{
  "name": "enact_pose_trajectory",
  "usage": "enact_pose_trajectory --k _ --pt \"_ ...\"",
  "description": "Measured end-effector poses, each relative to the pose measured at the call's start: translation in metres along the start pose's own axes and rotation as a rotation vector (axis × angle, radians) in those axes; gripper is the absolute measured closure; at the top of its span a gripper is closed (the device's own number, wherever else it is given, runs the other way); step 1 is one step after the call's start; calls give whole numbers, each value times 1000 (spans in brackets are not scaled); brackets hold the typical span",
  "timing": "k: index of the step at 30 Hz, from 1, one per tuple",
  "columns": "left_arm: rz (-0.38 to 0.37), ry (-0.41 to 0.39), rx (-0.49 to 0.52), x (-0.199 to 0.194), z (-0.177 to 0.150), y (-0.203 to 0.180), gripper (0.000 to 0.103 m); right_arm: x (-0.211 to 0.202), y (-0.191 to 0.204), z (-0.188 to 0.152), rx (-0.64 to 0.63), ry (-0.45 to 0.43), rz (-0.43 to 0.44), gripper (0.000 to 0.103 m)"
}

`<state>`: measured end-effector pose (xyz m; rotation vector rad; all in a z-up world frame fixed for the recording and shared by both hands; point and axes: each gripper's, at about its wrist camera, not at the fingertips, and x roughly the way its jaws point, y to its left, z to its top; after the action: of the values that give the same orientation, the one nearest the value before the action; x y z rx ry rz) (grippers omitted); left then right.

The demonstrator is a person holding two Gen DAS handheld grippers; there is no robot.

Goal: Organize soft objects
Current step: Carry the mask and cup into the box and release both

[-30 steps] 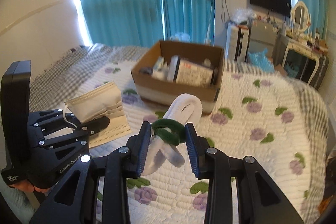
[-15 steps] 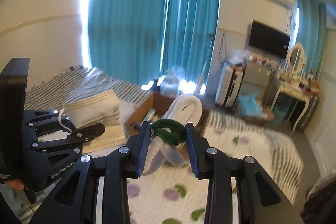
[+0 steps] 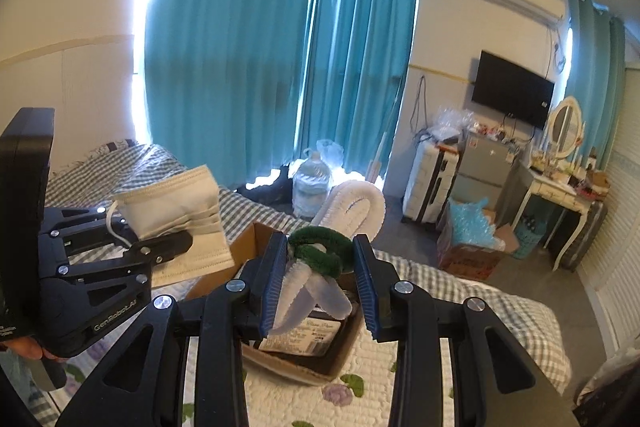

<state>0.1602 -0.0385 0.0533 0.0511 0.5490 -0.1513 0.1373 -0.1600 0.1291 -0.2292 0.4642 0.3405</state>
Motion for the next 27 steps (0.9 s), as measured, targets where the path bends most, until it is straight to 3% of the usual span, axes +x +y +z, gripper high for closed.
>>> enact_pose_trajectory --k 7,19,21,23,27 --pt "13 45 19 61 0 1 90 75 -11 -15 33 79 27 69" --pt "-19 98 24 136 -11 2 82 155 -27 -42 50 143 27 69" --pt "2 99 50 141 -10 2 61 166 -30 -45 59 157 30 70" --pt "35 102 55 145 -11 4 31 173 -33 -47 68 163 31 70" --pt "54 46 52 140 -15 12 25 183 -35 -45 95 164 48 69"
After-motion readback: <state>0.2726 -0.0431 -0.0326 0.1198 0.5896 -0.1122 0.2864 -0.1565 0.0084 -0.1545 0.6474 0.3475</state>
